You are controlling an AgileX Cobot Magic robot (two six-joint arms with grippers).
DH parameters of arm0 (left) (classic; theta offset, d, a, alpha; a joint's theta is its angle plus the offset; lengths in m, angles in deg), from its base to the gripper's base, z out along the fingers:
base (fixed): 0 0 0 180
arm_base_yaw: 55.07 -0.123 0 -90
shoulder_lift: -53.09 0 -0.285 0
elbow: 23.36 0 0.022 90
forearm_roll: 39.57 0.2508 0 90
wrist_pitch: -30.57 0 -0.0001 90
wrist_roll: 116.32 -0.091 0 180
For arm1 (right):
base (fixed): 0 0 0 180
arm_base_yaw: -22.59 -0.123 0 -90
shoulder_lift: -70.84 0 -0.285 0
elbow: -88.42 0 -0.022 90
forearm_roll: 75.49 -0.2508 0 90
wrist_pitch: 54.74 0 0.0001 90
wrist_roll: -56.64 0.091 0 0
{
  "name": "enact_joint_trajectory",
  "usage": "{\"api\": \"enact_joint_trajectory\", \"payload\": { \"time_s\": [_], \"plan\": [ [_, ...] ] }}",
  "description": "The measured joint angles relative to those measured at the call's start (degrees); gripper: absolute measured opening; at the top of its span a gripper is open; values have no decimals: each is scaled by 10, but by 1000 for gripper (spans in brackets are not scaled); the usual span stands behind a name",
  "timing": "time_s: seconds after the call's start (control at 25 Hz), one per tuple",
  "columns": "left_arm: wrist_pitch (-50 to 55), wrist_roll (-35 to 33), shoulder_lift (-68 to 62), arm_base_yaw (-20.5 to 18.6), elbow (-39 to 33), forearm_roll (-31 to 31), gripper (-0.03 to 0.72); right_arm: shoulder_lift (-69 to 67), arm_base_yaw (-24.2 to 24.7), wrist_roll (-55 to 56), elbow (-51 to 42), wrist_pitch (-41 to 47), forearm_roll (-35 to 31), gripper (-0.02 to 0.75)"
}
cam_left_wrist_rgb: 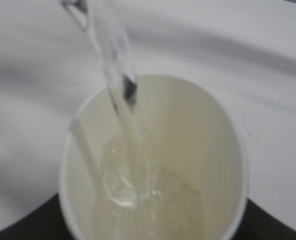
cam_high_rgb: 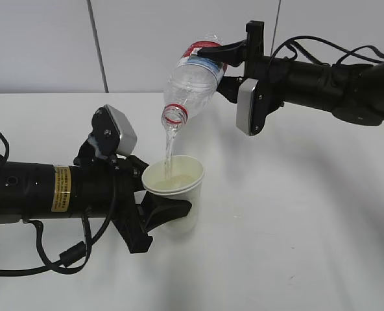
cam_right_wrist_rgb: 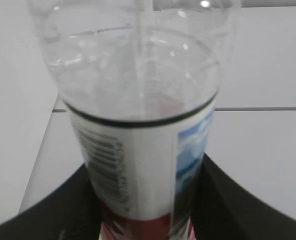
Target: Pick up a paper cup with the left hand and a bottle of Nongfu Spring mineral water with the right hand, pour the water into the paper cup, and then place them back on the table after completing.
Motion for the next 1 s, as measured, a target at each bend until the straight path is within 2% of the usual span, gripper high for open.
{"api": "enact_joint_trajectory", "payload": {
  "time_s": [0.84,1.0],
  "plan": [
    [1,-1,1,0,0,3,386,3,0,0,1,-3,-1,346],
    [5,-27,13,0,0,-10,386,3,0,7,1,-1,0,346]
  ]
}}
